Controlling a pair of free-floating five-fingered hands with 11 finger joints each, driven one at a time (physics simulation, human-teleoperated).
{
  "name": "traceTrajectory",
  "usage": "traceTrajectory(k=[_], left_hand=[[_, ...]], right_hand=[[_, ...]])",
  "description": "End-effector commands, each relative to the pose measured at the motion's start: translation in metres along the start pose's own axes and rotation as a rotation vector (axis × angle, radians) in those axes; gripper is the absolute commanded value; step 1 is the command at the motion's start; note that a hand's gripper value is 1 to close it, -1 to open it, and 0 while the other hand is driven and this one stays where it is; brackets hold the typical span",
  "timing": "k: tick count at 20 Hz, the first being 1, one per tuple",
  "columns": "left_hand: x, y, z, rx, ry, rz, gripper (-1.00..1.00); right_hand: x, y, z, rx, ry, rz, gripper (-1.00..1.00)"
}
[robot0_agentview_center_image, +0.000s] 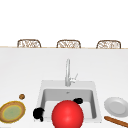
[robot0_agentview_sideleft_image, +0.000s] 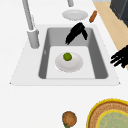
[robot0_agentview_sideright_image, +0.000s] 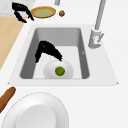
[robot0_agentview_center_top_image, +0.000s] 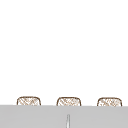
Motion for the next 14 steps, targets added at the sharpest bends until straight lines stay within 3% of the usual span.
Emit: traceTrajectory(k=[1, 3, 14], left_hand=[[0.000, 0.000, 0.000, 0.000, 0.000, 0.000, 0.00], [0.000, 0.000, 0.000, 0.000, 0.000, 0.000, 0.00], [0.000, 0.000, 0.000, 0.000, 0.000, 0.000, 0.00]], right_hand=[[-0.005, 0.014, -0.030, 0.043, -0.069, 0.041, -1.00], [-0.003, 0.022, -0.039, 0.047, -0.121, 0.044, -1.00], [-0.017, 0.055, -0.098, 0.150, -0.234, -0.008, -1.00]])
